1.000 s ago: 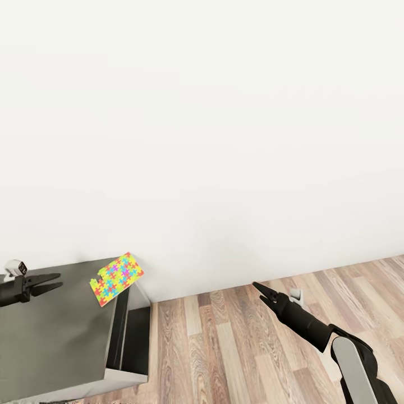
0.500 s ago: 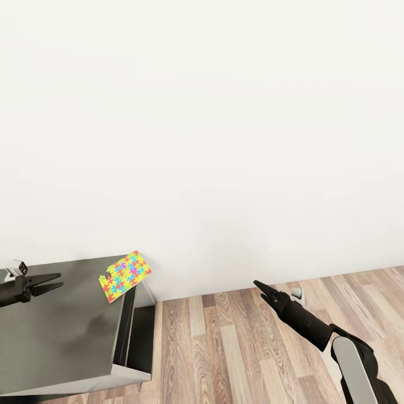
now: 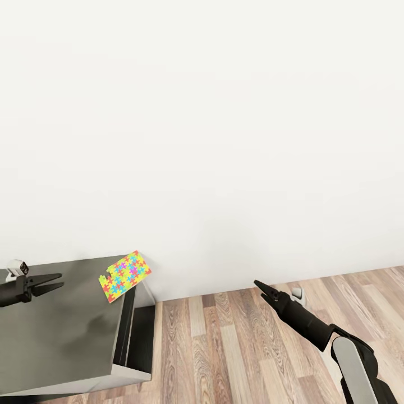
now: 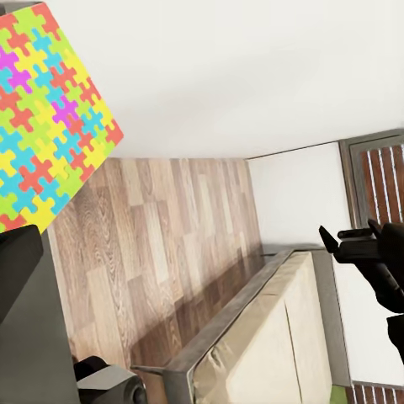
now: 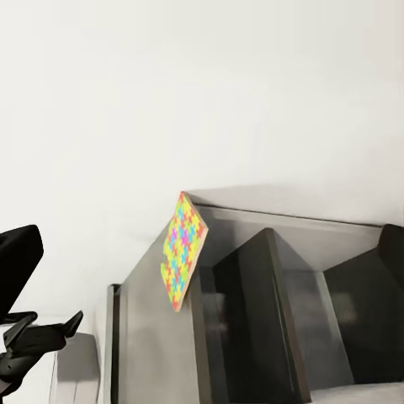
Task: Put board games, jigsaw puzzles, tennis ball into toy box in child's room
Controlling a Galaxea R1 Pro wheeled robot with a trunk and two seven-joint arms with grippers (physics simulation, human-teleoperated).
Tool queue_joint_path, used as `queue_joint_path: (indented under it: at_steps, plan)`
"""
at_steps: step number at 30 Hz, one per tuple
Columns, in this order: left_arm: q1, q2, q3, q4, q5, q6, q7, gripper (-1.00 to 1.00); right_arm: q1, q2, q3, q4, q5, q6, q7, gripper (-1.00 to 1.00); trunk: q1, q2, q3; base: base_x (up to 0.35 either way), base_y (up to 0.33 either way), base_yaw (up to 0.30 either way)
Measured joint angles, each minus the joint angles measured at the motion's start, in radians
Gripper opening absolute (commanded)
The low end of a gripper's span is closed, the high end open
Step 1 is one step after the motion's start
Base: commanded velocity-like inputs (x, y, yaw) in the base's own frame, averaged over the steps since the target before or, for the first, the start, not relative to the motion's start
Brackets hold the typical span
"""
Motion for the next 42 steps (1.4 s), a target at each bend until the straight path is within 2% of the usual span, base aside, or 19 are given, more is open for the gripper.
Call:
queue_joint_path:
  at_steps: [18, 27, 42]
  plan:
    - [0.0, 0.002, 0.0, 0.0, 0.001, 0.0, 0.0, 1.0, 0.0, 0.0, 0.0, -0.001, 0.001, 0.0, 0.0, 1.0, 0.0, 0.0, 0.0, -0.001, 0.0, 0.0]
    - [0.0, 0.001, 0.0, -0.001, 0.0, -0.002, 0.0, 1.0, 0.0, 0.0, 0.0, -0.001, 0.001, 0.0, 0.0, 1.0, 0.0, 0.0, 0.0, -0.175, 0.0, 0.0]
    - [0.0, 0.0, 0.0, -0.001, 0.0, -0.002, 0.0, 1.0, 0.0, 0.0, 0.001, -0.001, 0.001, -0.004, 0.0, 1.0, 0.0, 0.0, 0.0, -0.018, -0.007, 0.0]
